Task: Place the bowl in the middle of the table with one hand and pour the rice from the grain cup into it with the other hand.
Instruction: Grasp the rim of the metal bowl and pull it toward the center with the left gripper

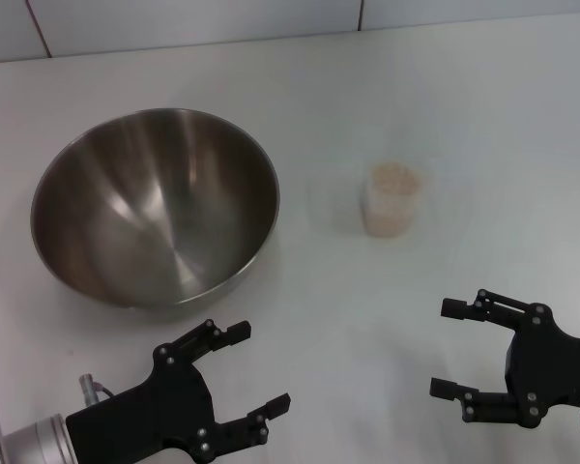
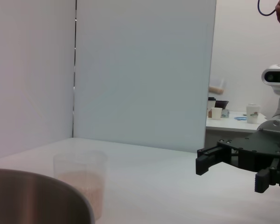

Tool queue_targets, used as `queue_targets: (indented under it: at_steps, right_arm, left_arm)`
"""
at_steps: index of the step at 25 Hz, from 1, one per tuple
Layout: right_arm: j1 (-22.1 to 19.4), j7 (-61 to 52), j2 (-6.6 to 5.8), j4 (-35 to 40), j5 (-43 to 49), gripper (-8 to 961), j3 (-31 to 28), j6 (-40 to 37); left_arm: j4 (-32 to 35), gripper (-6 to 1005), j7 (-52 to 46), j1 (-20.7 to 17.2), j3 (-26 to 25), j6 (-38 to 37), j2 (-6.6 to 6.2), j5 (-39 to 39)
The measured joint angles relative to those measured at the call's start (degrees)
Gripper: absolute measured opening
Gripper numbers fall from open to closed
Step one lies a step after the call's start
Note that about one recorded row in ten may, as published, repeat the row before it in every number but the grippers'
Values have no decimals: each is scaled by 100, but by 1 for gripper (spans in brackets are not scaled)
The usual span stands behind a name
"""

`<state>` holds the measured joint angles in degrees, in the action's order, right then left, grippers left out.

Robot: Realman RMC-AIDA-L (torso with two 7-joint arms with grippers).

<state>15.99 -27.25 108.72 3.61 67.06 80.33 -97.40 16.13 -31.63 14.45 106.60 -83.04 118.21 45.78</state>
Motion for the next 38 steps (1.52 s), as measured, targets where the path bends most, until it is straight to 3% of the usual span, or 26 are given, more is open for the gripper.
queue_targets:
  at_steps: [8, 12, 15, 16, 18, 19, 20, 21, 23, 24, 25, 27, 28, 29, 33, 38]
  right_arm:
    - [1, 1, 0, -1, 0, 830, 0, 5]
    - [1, 1, 2, -1, 0, 830, 0, 6]
    - [-1, 1, 3, 4, 0, 830, 0, 6]
    - [-4, 1, 4, 5, 0, 830, 0, 6]
    - [-11, 2, 5, 8, 0, 830, 0, 6]
    - [-11, 2, 5, 8, 0, 830, 0, 6]
    - [-15, 2, 6, 8, 0, 831, 0, 6]
    - [-15, 2, 6, 8, 0, 831, 0, 6]
    - [-16, 1, 8, 9, 0, 831, 0, 1]
    - [-16, 1, 8, 9, 0, 831, 0, 1]
    - [-18, 1, 9, 8, 0, 831, 0, -3]
    - [-16, 1, 13, 9, 0, 831, -3, -12]
    - [-16, 0, 18, 9, 0, 831, -13, -19]
    - [-16, 0, 18, 9, 0, 831, -13, -19]
    - [-17, 0, 18, 42, 0, 831, -17, -35]
    - [-20, 0, 17, 44, -1, 831, -19, -47]
  left_arm:
    - [6, 858, -2, 1, -1, -18, 0, 0]
    - [237, 859, -185, -108, -85, -654, -12, -28]
    - [954, 857, -1418, -291, -1012, -1547, -76, -4]
    - [1199, 856, -1878, -322, -1308, -1570, -119, 46]
    - [1199, 854, -1878, -322, -1308, -1570, -119, 46]
    - [1540, 854, -2442, -360, -1673, -1487, -193, 129]
    - [2700, 853, -3830, -620, -2480, -448, -294, 580]
    - [2700, 852, -3830, -620, -2480, -448, -294, 580]
    - [3758, 850, -4860, -830, -2909, 589, -282, 1296]
    - [3758, 849, -4860, -830, -2909, 589, -282, 1296]
    - [5021, 848, -6286, -935, -3280, 1666, -229, 2656]
    - [5534, 848, -7290, -835, -3457, 2020, -203, 3697]
    - [5911, 848, -8260, -638, -3608, 2153, -167, 4862]
    - [5911, 848, -8260, -638, -3608, 2153, -167, 4862]
    - [6225, 847, -9632, -38, -3738, 1824, -12, 7264]
    - [5910, 848, -9894, 310, -3748, 1790, 5, 7897]
